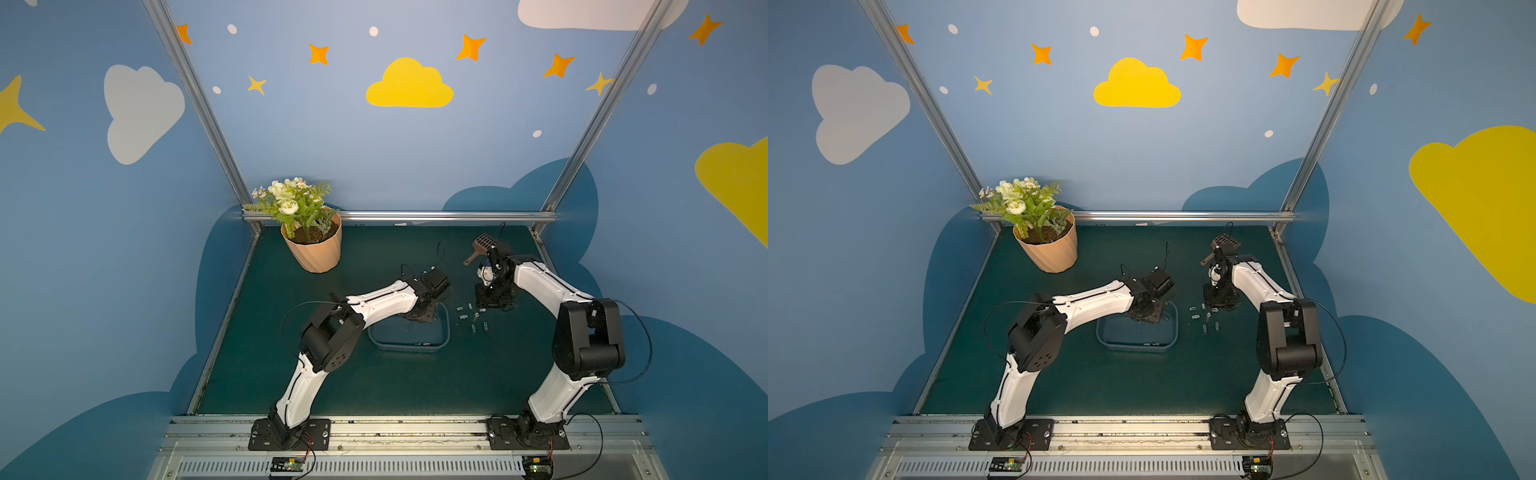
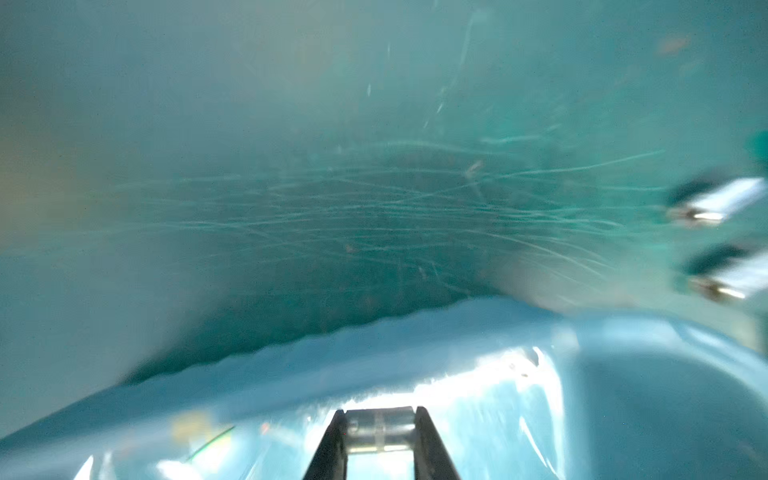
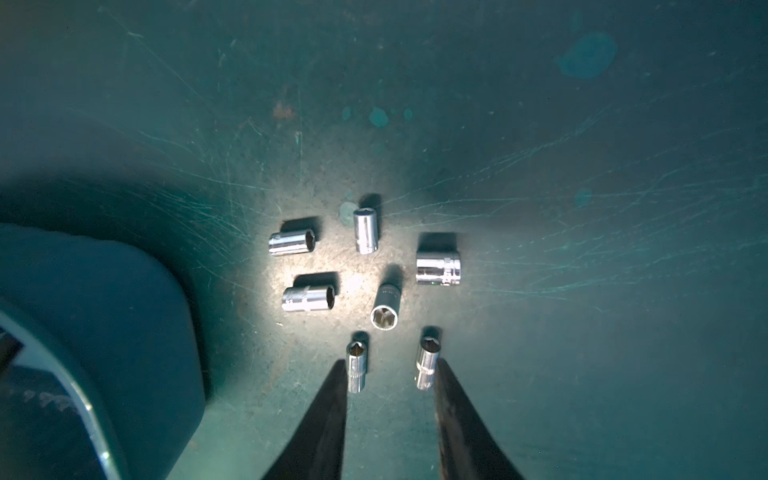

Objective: Take out the socket from the storage box
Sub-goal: Pick up the socket head from the storage box, then place the socket head at the center of the board.

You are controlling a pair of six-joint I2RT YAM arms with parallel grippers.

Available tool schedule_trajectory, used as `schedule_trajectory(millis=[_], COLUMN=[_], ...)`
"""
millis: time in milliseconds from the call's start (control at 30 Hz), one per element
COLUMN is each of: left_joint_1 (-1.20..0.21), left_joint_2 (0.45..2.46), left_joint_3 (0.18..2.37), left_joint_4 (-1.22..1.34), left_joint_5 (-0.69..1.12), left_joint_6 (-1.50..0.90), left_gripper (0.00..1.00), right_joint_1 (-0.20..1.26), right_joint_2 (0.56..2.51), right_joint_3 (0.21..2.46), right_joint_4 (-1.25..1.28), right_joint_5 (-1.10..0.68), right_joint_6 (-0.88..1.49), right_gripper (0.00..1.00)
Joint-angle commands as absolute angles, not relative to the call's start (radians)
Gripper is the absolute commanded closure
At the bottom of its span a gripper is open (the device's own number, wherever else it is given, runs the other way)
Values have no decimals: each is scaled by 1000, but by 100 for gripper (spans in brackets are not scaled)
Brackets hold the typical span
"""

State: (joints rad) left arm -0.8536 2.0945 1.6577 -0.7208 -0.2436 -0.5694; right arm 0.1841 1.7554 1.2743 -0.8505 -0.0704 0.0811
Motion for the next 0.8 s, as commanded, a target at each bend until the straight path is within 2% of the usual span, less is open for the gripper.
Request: schedule_trajectory(millis=[0, 267, 567, 767], left_joint_1=[-848, -741, -558, -459], left_joint_2=[1969, 1742, 1530, 1475], left_joint_3=[1627, 1452, 1173, 995], left_joint_4=[-738, -781, -782, -716], left_joint_5=[-280, -347, -308, -244], left_joint_6=[-553, -581, -616, -627], left_gripper=[83, 81, 80, 78], right_joint_1=[191, 248, 341, 383], right_joint_2=[1725, 1701, 1703, 1718], right_joint_3=[1288, 1329, 1374, 1411], right_joint_4=[-875, -897, -921, -938], right_joint_5=[-67, -49, -39, -29], right_joint_6=[74, 77, 87, 89], right_gripper=[65, 65, 65, 65])
